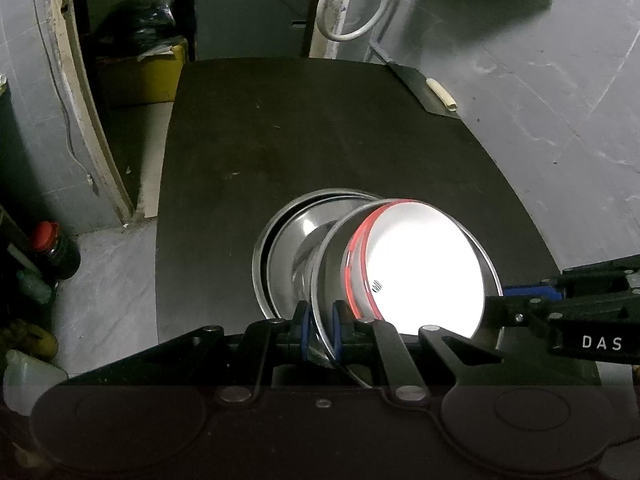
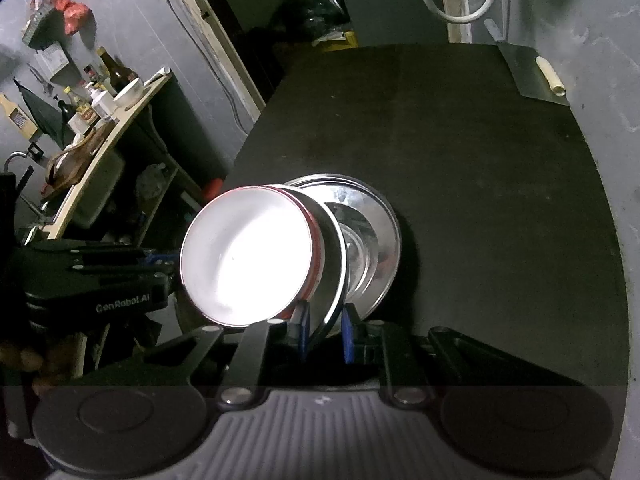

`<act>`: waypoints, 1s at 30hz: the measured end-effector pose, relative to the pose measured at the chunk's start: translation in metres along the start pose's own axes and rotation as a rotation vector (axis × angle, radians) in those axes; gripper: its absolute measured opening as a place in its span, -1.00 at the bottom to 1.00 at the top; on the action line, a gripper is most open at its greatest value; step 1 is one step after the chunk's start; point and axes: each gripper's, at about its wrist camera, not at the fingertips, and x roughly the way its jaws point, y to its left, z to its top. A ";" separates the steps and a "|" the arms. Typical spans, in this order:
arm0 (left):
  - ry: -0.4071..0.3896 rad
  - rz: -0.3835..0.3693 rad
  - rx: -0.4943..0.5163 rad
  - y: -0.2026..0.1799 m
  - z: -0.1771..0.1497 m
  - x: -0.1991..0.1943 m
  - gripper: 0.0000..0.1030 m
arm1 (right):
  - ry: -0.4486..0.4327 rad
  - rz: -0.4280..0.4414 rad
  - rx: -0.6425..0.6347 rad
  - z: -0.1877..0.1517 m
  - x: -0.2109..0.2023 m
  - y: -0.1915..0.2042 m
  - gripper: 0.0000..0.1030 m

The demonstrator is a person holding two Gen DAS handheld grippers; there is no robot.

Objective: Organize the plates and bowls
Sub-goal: 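Lift the steel bowl with its white bowls and carry it over the steel plate, then lower the steel bowl onto the steel plate and open both grippers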

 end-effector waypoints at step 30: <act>0.050 0.038 -0.038 0.007 0.024 0.044 -0.81 | 0.048 0.014 0.024 0.023 0.038 -0.022 -0.63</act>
